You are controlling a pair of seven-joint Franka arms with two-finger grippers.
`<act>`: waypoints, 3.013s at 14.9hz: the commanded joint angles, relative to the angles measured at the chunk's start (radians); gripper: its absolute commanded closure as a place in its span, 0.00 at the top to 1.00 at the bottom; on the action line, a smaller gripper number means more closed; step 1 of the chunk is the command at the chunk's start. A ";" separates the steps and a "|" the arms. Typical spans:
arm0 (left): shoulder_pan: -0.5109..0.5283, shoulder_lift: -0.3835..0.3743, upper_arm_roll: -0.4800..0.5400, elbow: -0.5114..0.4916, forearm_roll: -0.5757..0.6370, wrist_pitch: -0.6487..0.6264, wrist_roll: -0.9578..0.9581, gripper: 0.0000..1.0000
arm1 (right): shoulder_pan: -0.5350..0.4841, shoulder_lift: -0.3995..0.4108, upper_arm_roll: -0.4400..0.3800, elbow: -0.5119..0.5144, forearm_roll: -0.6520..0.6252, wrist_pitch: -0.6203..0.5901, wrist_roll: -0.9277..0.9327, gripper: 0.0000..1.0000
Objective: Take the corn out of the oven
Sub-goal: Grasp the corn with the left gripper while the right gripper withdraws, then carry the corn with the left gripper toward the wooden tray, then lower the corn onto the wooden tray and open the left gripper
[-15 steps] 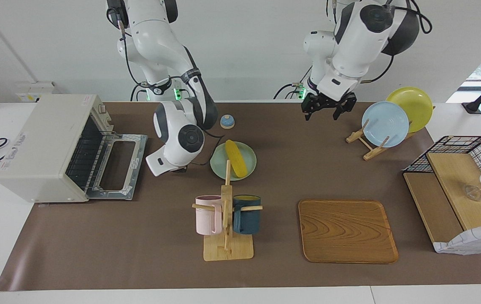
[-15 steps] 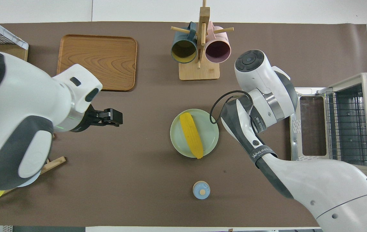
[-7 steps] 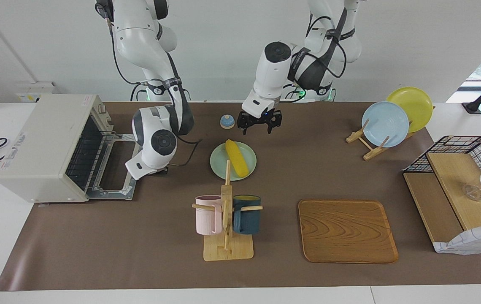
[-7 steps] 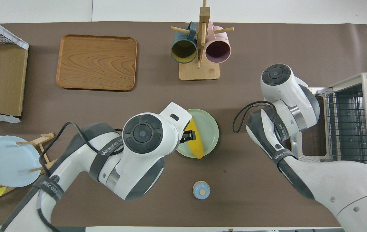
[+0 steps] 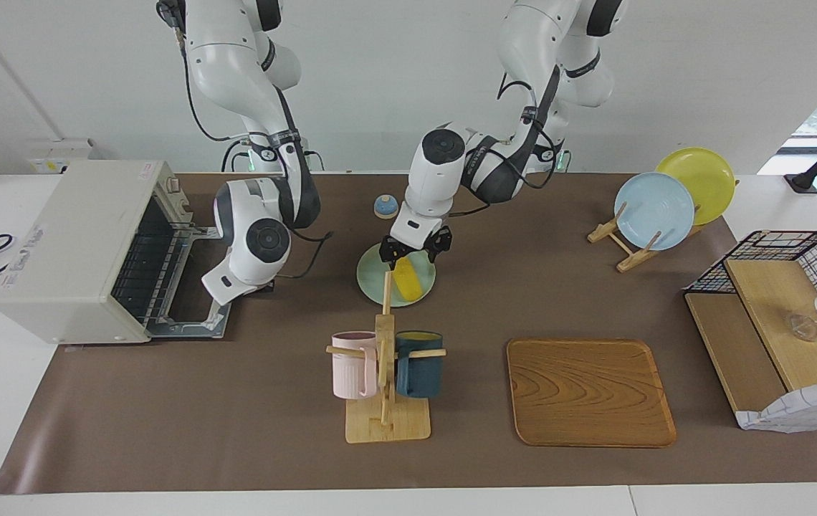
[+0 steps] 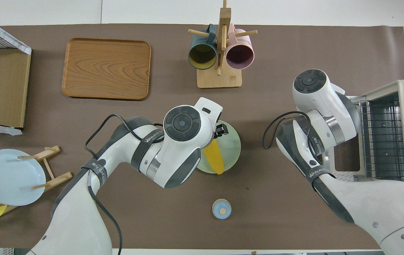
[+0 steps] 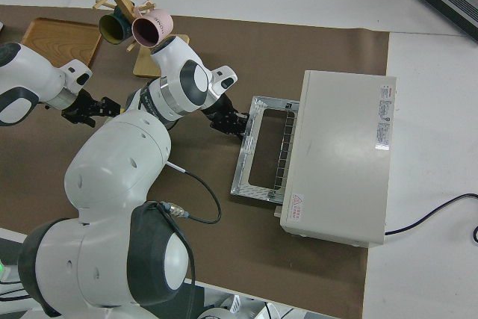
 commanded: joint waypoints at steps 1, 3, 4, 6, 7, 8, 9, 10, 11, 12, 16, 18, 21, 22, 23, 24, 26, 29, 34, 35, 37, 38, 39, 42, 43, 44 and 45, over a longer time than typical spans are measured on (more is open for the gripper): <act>-0.017 0.066 0.014 0.046 0.084 0.012 -0.016 1.00 | -0.077 -0.141 0.004 -0.019 -0.034 -0.068 -0.143 0.00; -0.012 0.077 0.014 0.046 0.095 0.002 -0.009 1.00 | -0.123 -0.195 0.006 -0.019 -0.026 -0.094 -0.214 0.00; -0.017 0.079 0.013 0.040 0.091 0.008 -0.010 1.00 | -0.138 -0.209 0.006 -0.019 -0.020 -0.102 -0.232 0.00; -0.020 0.079 0.013 0.027 0.087 0.015 -0.012 1.00 | -0.160 -0.227 0.006 -0.019 -0.019 -0.113 -0.265 0.00; -0.020 0.077 0.013 0.017 0.086 0.020 -0.013 1.00 | -0.166 -0.235 0.006 -0.019 -0.019 -0.116 -0.280 0.00; -0.022 0.077 0.011 0.011 0.086 0.024 -0.016 0.97 | -0.175 -0.240 0.006 -0.018 -0.019 -0.131 -0.295 0.00; -0.020 0.077 0.013 0.011 0.084 0.026 -0.018 0.85 | -0.178 -0.243 0.006 -0.010 -0.019 -0.143 -0.303 0.00; -0.020 0.077 0.013 0.011 0.084 0.028 -0.018 0.61 | -0.181 -0.249 0.006 -0.003 -0.017 -0.160 -0.311 0.00; -0.020 0.077 0.013 0.011 0.084 0.028 -0.016 0.40 | -0.181 -0.256 0.006 -0.003 -0.015 -0.172 -0.321 0.00; -0.020 0.077 0.013 0.009 0.084 0.028 -0.016 0.23 | -0.186 -0.269 0.004 -0.003 -0.015 -0.177 -0.356 0.00; -0.028 0.076 0.013 0.011 0.084 0.024 -0.021 0.00 | -0.217 -0.307 0.006 0.002 -0.012 -0.201 -0.427 0.00; -0.029 0.074 0.014 0.030 0.084 0.006 -0.021 0.00 | -0.215 -0.325 0.004 0.022 0.020 -0.226 -0.429 0.00; 0.009 0.054 0.025 0.148 0.090 -0.128 0.001 0.00 | -0.215 -0.325 0.004 0.120 0.151 -0.306 -0.426 0.00; 0.061 0.059 0.023 0.214 0.094 -0.190 0.040 0.00 | -0.215 -0.325 0.004 0.146 0.191 -0.327 -0.426 0.00; 0.107 0.065 0.023 0.266 0.089 -0.243 0.097 0.00 | -0.217 -0.325 0.003 0.169 0.231 -0.350 -0.424 0.00; 0.142 0.076 0.023 0.308 0.087 -0.280 0.152 0.00 | -0.215 -0.327 0.001 0.195 0.266 -0.378 -0.423 0.00; 0.211 0.117 0.023 0.387 0.087 -0.301 0.226 0.00 | -0.214 -0.325 0.004 0.250 0.317 -0.409 -0.423 0.05; 0.336 0.174 0.023 0.492 0.092 -0.344 0.431 0.00 | -0.203 -0.312 0.012 0.325 0.372 -0.407 -0.423 0.99; 0.412 0.405 0.052 0.774 0.101 -0.357 0.597 0.00 | -0.200 -0.273 0.015 0.410 0.370 -0.444 -0.415 1.00; 0.419 0.437 0.062 0.818 0.103 -0.351 0.632 0.00 | -0.201 -0.269 0.015 0.413 0.370 -0.445 -0.415 1.00; 0.461 0.487 0.060 0.849 0.101 -0.321 0.703 0.00 | -0.203 -0.270 0.013 0.412 0.374 -0.447 -0.413 1.00; 0.474 0.493 0.057 0.857 0.101 -0.305 0.717 0.00 | -0.194 -0.278 0.013 0.402 0.374 -0.445 -0.412 1.00; 0.475 0.498 0.057 0.856 0.101 -0.287 0.723 0.00 | -0.191 -0.282 0.013 0.396 0.373 -0.444 -0.412 1.00; 0.485 0.496 0.049 0.845 0.094 -0.273 0.726 0.00 | -0.195 -0.295 0.012 0.390 0.370 -0.442 -0.412 1.00; 0.491 0.498 0.046 0.844 0.094 -0.264 0.734 0.00 | -0.198 -0.302 0.013 0.387 0.370 -0.441 -0.413 1.00; 0.489 0.504 0.046 0.845 0.094 -0.235 0.743 0.00 | -0.201 -0.309 0.013 0.376 0.370 -0.436 -0.413 1.00; 0.483 0.517 0.049 0.845 0.095 -0.212 0.743 0.00 | -0.203 -0.327 0.013 0.352 0.370 -0.427 -0.413 1.00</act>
